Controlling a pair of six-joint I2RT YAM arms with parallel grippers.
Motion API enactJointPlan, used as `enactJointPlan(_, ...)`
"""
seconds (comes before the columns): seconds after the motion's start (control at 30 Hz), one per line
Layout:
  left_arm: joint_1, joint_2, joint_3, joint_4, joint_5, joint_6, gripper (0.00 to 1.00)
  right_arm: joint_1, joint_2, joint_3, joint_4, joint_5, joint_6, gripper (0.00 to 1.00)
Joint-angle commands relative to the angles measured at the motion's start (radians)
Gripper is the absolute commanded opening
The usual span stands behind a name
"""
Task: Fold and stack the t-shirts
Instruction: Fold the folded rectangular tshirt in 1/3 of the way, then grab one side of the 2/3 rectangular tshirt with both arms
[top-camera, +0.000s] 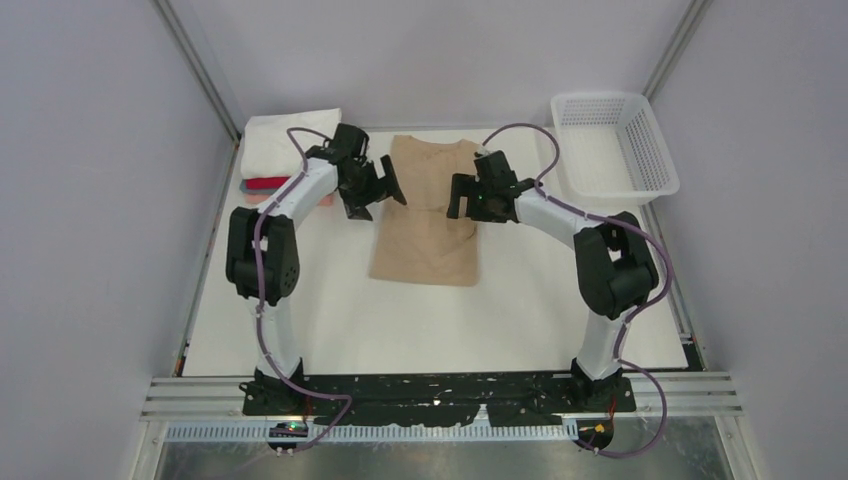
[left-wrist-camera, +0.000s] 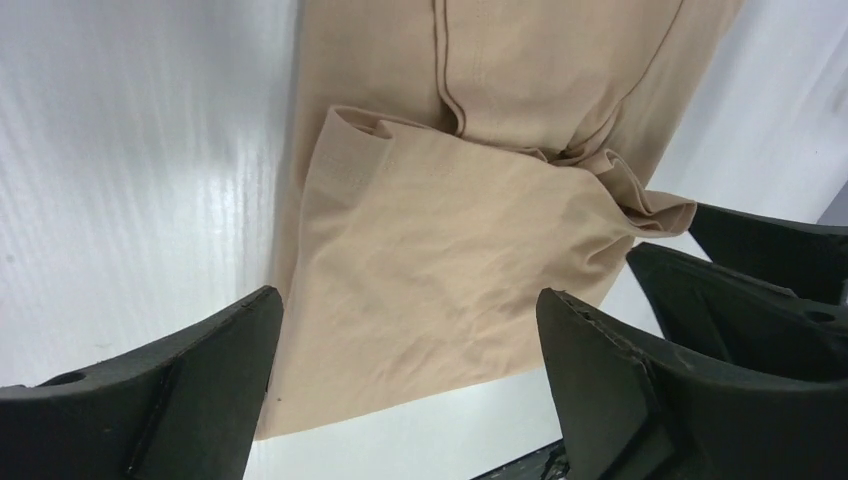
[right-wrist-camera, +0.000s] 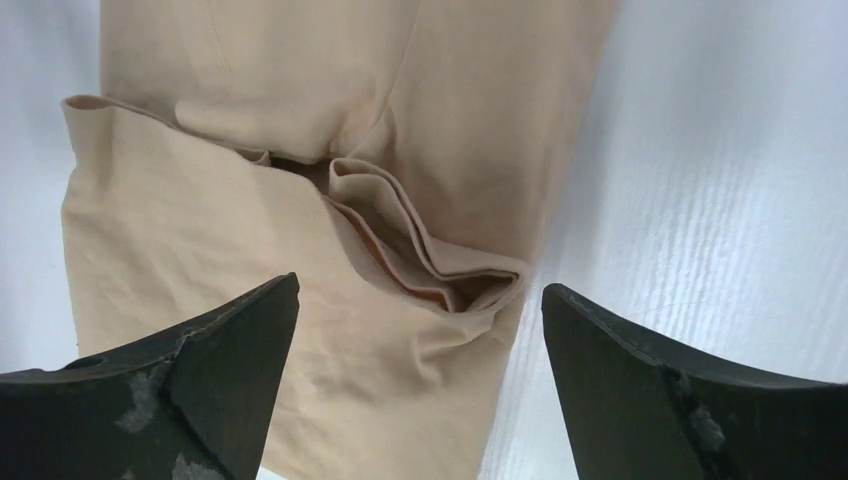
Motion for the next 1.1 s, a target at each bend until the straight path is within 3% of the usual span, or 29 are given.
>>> enactJointPlan(0.0,0.013,-0.119,-0.018,-0.031,-0.059,0.034,1.0,-0.005,-0.125,0.019,0.052,0.092,0.007,0.97)
enactJointPlan(0.13,0.013,-0.252,-0.186,0.006,-0.07,0.035,1.0,-0.005,-0.23,-0.113,0.051,0.072,0.017,0.95)
enactJointPlan(0.27,0.013,-0.356,-0.41,0.072,-0.049,0.017,1.0,-0.001,-0.329,-0.322,0.078,-0.089,0.049,0.95)
enactJointPlan(0.43,0.013,-0.393,-0.59,0.161,-0.008,-0.018,0.99,0.035,-0.43,-0.507,0.163,-0.172,0.099,0.96)
enactJointPlan(0.63,0.013,-0.341,-0.646,0.243,0.041,-0.045,0.7,0.061,-0.394,-0.567,0.188,-0.212,0.129,0.99)
enactJointPlan(0.77,0.012,-0.3,-0.651,0.258,0.039,-0.046,0.49,0.076,-0.358,-0.568,0.201,-0.214,0.136,0.9)
enactJointPlan(1.0,0.013,-0.269,-0.655,0.287,0.051,-0.051,0.02,0.092,-0.327,-0.583,0.208,-0.191,0.14,0.74)
enactJointPlan(1.07,0.012,-0.272,-0.658,0.29,0.051,-0.051,0.0,0.093,-0.322,-0.588,0.216,-0.174,0.138,0.7)
